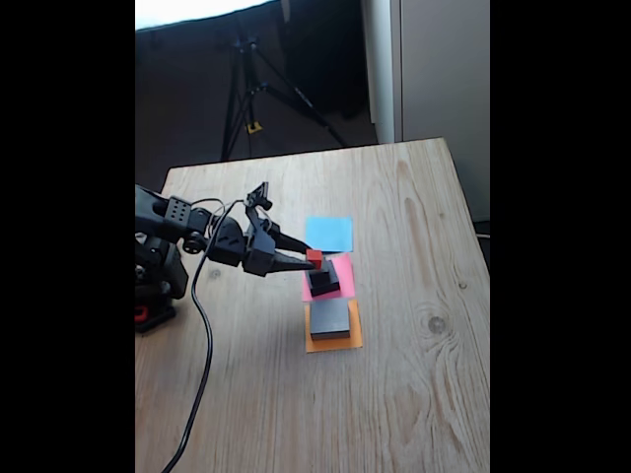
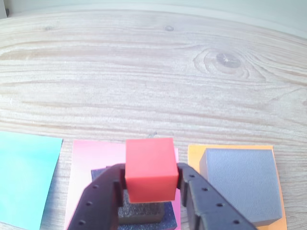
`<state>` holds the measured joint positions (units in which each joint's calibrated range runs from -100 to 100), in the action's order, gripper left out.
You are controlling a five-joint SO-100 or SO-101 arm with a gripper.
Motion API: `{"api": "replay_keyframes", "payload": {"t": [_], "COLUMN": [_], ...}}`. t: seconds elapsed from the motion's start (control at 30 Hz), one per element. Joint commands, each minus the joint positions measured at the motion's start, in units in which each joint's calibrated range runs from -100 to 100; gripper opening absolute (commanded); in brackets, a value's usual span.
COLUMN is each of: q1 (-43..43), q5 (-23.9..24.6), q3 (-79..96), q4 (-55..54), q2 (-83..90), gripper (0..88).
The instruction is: Tower of hanoi
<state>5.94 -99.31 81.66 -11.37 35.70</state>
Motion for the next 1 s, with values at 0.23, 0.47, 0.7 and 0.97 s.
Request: {"api": "replay_keyframes", "payload": {"t": [0.23, 0.47, 0.7, 0.97], "q1": [-0.5, -0.8, -1.5, -1.6], "q5": [-0.7, -0.7, -0.7, -0.7], "q3": [0.6, 5.2, 5.0, 4.9], "q4": [-7.5, -13.8, -15.0, -15.5], "q2": [-2.8, -4.0, -4.5, -5.8], "gripper": [2.8, 2.7, 2.8, 3.0]}}
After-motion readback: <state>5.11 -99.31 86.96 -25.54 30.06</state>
